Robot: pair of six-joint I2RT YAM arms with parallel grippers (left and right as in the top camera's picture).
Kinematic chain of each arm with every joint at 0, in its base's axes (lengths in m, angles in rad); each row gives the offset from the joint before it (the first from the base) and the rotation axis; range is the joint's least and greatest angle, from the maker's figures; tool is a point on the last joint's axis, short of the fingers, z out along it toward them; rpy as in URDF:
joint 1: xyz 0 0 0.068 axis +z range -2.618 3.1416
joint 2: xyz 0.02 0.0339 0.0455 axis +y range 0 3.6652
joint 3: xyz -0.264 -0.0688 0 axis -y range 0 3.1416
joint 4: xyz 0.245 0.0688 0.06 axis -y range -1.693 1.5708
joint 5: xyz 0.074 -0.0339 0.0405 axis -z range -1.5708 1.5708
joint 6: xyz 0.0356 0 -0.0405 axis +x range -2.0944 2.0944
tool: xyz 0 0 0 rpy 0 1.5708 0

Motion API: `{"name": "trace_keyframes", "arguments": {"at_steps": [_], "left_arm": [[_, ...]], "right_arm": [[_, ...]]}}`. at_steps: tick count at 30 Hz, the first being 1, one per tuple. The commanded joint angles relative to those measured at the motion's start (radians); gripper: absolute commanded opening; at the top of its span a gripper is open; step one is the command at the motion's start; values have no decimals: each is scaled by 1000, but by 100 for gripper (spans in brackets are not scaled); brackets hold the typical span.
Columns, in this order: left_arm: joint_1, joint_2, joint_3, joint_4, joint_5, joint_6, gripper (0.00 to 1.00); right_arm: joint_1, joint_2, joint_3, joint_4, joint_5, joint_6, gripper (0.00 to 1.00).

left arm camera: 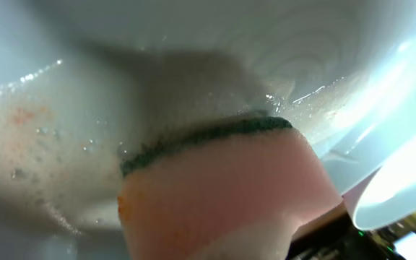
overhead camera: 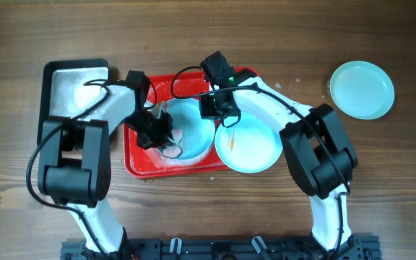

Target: Clean dirty plates on tray and stack at the side

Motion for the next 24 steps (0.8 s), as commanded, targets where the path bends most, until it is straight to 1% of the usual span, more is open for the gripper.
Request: {"name": "trace_keyframes", "arguments": {"at_steps": [1, 4, 6, 10, 12, 13, 16, 17, 18, 21, 24], "left_arm": [[45, 77, 14, -71, -14, 80, 4], [93, 59, 93, -88, -14, 80, 4], [119, 24, 179, -96, -14, 79, 4], [124, -55, 291, -103, -14, 79, 4], [126, -123, 338, -103, -15, 70, 4], [129, -147, 345, -103, -16, 58, 4], [171, -235, 351, -107, -56, -45, 4], [198, -263, 351, -117, -110, -86, 4], [215, -277, 351, -126, -145, -96, 4], [269, -293, 351, -181, -291, -110, 4], [289, -291, 349, -203, -342, -110, 4]], "right_arm": [[14, 30, -10, 18, -2, 58, 4], [14, 30, -10, 20, -2, 58, 4], [14, 30, -10, 23, -2, 58, 4], [14, 30, -10, 26, -7, 56, 4], [13, 30, -10, 27, -21, 40, 4], [12, 29, -10, 30, -40, 33, 4], [1, 7, -9, 30, -53, 15, 4], [-8, -20, -9, 28, -53, -5, 4], [-13, -37, -9, 27, -53, -19, 4], [-27, -154, -9, 9, 66, -69, 4], [-17, -277, -9, -16, 295, -113, 4]]}}
